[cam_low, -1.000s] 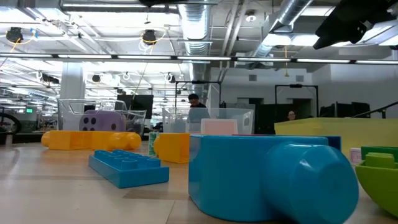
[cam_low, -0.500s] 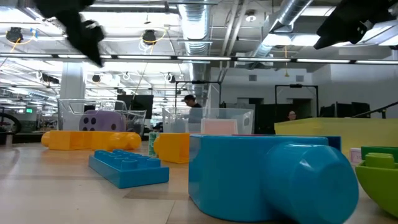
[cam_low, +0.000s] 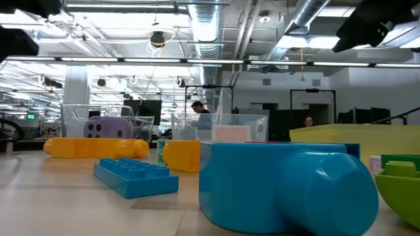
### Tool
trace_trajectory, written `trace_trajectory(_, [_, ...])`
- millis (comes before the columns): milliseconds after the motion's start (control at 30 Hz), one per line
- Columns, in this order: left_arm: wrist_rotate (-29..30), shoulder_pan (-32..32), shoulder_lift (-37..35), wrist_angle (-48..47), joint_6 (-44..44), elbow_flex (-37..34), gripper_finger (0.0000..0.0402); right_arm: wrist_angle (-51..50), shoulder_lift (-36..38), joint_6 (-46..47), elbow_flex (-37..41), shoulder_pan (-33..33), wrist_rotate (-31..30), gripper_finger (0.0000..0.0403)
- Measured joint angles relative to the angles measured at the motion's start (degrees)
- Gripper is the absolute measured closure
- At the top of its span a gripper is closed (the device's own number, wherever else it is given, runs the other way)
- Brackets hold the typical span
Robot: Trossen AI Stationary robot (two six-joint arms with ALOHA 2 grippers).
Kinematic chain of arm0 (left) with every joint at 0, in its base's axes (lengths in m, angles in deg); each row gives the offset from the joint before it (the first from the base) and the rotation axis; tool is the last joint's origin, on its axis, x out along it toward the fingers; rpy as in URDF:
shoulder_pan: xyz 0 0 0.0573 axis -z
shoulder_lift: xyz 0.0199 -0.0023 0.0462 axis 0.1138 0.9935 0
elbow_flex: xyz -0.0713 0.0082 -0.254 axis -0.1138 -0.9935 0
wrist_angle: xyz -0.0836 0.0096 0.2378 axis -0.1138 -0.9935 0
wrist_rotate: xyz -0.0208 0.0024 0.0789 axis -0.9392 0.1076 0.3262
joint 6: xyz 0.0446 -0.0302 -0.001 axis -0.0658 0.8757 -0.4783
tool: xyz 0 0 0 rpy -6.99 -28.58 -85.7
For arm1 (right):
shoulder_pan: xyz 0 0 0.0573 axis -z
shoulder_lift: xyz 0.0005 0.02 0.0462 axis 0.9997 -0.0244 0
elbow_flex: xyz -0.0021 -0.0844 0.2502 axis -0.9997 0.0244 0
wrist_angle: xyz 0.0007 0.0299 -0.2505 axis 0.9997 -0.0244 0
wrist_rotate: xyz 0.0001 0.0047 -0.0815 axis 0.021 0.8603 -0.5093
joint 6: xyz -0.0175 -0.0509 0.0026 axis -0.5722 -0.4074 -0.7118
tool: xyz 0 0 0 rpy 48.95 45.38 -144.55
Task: Pick & Place Toys
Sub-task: Put the red deck of cards into the bottom transparent bin
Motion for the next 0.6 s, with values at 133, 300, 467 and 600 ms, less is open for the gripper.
trace_trajectory(133, [4.8, 2.9, 0.0, 4.6, 0.4, -3.4, 0.0105, 0.0, 0.0, 0.0, 0.0, 0.0, 0.0, 0.018])
trace_trajectory(300, [4.8, 5.0, 0.8, 12.4, -2.4, -8.8, 0.0118, 0.0, 0.0, 0.0, 0.0, 0.0, 0.0, 0.018])
trace_trajectory(467, [1.4, 5.8, 0.8, 19.5, 2.4, -11.2, 0.0141, 0.0, 0.0, 0.0, 0.0, 0.0, 0.0, 0.018])
trace_trajectory(600, [-0.7, 5.7, 0.8, 21.3, 7.1, -11.2, 0.0176, 0.0, 0.0, 0.0, 0.0, 0.0, 0.0, 0.018])
